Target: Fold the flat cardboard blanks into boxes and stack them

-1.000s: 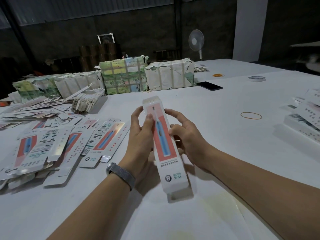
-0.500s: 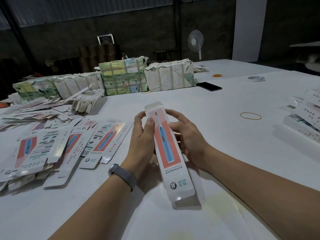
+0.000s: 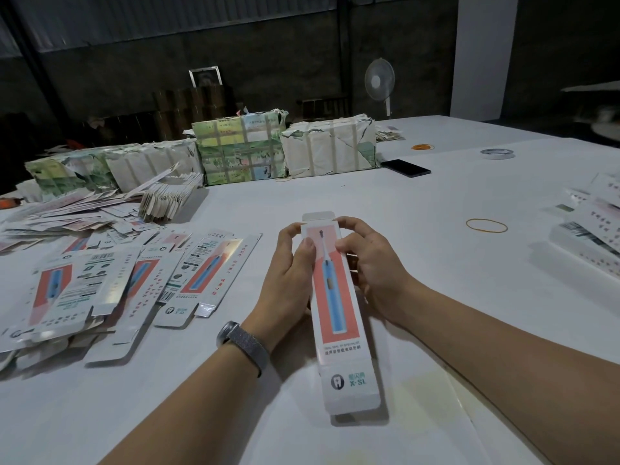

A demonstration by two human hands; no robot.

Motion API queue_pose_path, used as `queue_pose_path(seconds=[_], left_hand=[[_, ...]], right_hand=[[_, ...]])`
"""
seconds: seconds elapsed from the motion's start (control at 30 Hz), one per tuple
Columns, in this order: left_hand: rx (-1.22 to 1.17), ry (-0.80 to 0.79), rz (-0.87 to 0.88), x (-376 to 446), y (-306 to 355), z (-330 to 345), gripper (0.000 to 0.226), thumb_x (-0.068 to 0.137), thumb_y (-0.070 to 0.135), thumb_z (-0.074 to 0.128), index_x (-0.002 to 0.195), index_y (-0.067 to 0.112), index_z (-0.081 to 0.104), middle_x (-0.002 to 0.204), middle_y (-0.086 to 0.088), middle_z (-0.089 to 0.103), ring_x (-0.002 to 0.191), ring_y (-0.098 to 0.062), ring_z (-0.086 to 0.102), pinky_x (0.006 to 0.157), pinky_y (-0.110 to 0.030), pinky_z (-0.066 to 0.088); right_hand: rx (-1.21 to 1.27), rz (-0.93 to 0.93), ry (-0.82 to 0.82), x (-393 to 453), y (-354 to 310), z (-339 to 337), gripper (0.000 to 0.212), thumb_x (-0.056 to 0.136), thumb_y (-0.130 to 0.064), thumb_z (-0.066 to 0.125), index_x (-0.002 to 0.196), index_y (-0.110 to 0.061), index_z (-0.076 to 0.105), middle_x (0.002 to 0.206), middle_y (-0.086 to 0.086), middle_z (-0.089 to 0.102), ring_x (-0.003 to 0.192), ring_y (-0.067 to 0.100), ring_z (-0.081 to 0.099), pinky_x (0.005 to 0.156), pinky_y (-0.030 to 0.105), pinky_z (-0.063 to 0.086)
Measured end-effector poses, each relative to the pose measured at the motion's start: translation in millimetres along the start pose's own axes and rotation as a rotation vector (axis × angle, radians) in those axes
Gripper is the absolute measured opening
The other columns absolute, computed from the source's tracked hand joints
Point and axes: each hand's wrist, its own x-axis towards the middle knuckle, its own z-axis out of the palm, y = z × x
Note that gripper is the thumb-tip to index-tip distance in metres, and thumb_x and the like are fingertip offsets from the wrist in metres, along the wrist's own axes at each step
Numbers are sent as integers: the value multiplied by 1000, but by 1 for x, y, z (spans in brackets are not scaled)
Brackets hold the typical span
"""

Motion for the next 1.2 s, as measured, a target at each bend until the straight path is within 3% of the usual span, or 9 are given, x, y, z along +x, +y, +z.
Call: queue_pose_path(seconds=[0.13,0.27,0.4,0.53,0.67,0.87,1.0,1.07,1.2], left_hand=[[12,-14,-5,0,1,-2,25,108,36,35,133,33,38,70,23,70,63,-4,72,52,-12,51],[12,-39,-23,-1,2,-1,20,108,37,36,128,37,38,72,20,72,63,-6,73,52,-13,52],[-18,-60,-72,-2,1,-1,22,108,40,37,129,37,37,76,19,73,67,-9,74,54,-15,53],[-80,-41,-124,-1,0,-1,25,106,43,39,129,40,29,75,11,75,66,-14,75,54,-16,54],[-73,-53,-107,0,-4,0,26,107,42,39,132,37,34,75,11,75,66,-14,75,54,-17,54],[-71,-88,-110,1,-4,-1,23,106,41,42,128,35,39,76,7,76,69,-17,76,57,-20,56],[-8,-143,-86,-2,0,1,18,106,43,41,123,39,41,77,8,75,70,-16,76,58,-18,55],[-2,-172,-78,-3,1,2,12,105,42,41,117,42,41,79,9,76,69,-15,76,58,-18,55],[-4,-175,-79,-5,2,4,10,106,41,43,116,40,43,79,5,76,69,-16,75,58,-20,56]], right_hand=[[22,-1,-7,-1,1,0,24,79,-30,49,101,-28,58,78,2,71,69,19,67,69,36,60],[43,-48,58,0,2,1,9,93,-17,51,96,-21,58,83,0,71,74,19,70,66,28,59],[45,-86,102,-1,1,0,16,83,-17,56,99,-21,55,84,-3,70,74,17,72,65,26,57],[-26,-116,127,-2,0,0,22,97,-4,51,104,-25,50,96,0,66,77,17,73,69,30,61],[-70,-134,131,-1,-3,-1,26,96,0,49,104,-25,50,100,4,64,78,17,73,71,31,61],[-29,-77,110,-3,-3,-1,29,97,-2,46,108,-25,59,97,3,65,76,18,70,71,32,59],[-29,-25,123,-3,-6,1,15,99,-14,54,89,-18,64,82,4,66,72,20,64,72,34,56],[-33,-22,158,-3,-7,2,20,99,-23,59,80,-16,60,73,2,65,68,21,63,70,34,55],[-98,9,182,-2,-6,-1,17,97,-20,60,81,-16,62,72,2,66,64,22,66,69,35,57]])
